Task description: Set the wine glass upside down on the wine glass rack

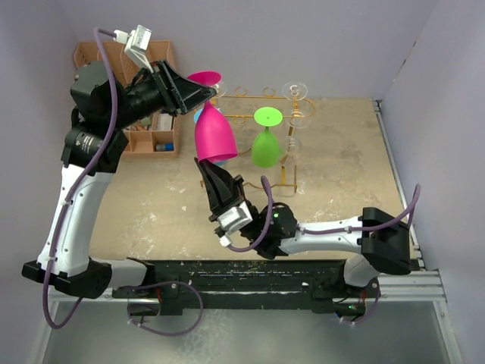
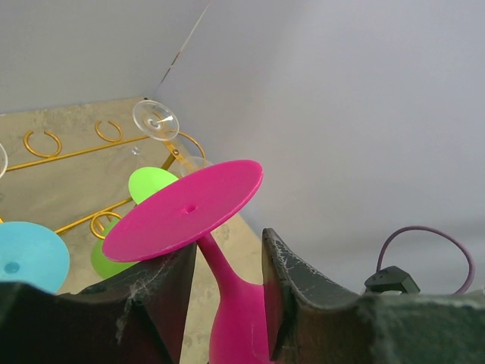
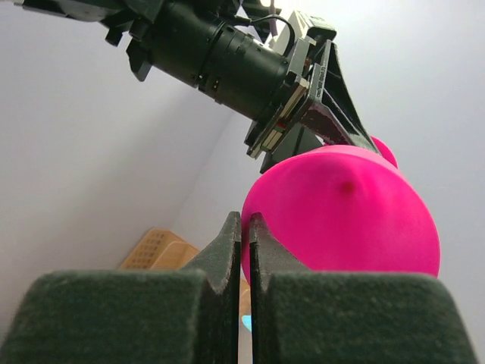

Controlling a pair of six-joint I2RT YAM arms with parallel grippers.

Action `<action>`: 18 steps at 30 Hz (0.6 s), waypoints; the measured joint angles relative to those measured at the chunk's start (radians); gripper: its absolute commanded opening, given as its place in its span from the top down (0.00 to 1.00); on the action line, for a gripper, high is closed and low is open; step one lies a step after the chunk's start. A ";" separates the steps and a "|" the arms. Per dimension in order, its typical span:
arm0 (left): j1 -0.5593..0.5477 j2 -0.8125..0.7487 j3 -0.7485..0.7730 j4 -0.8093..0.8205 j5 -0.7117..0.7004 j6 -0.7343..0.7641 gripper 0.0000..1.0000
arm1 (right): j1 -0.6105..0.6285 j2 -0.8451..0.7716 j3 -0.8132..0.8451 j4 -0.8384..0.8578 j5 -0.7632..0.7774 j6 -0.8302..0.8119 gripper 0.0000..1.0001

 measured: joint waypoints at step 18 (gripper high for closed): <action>0.005 0.023 0.000 0.052 0.069 -0.039 0.64 | -0.027 0.022 0.038 -0.003 -0.073 -0.083 1.00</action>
